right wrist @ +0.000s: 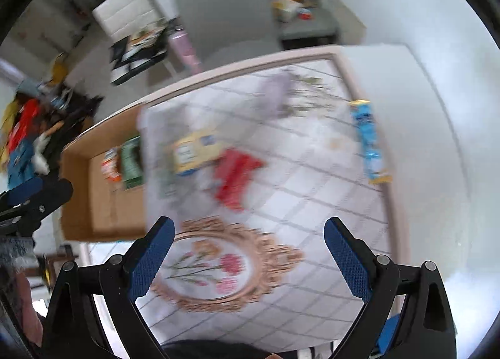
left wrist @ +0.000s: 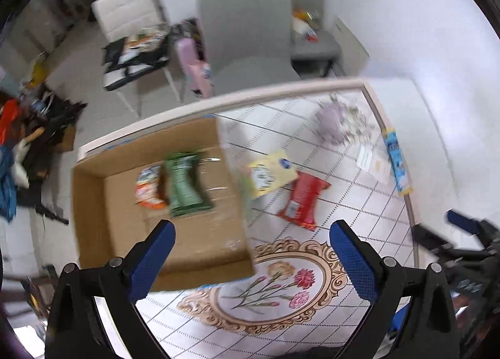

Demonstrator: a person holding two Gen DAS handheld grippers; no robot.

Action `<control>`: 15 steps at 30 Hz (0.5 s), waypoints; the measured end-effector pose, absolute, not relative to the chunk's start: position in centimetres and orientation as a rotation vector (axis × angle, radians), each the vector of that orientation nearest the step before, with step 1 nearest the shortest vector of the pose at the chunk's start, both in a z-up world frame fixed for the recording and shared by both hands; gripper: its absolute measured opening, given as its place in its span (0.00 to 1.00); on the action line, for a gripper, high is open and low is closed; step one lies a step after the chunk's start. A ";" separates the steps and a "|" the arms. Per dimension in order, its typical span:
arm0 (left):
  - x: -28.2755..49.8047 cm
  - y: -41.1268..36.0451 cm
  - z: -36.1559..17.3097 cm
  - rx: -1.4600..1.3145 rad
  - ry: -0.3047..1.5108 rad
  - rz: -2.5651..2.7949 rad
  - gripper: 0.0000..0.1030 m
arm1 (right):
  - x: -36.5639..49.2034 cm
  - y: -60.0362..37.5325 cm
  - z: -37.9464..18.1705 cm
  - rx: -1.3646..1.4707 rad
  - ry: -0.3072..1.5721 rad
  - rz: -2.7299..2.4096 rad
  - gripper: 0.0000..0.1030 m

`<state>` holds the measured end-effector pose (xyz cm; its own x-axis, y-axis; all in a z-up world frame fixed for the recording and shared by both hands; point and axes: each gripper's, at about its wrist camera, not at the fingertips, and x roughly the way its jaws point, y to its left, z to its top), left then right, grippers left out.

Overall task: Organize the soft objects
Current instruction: 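Grasp the red snack pack with the left tool while the right tool grasps the white card box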

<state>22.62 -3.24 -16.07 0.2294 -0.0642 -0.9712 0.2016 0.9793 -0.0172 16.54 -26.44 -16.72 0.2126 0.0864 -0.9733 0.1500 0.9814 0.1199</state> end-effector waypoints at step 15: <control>27.7 -14.6 -37.2 0.313 1.765 -0.219 0.98 | 23.2 -45.2 -30.2 0.363 1.546 -0.185 0.95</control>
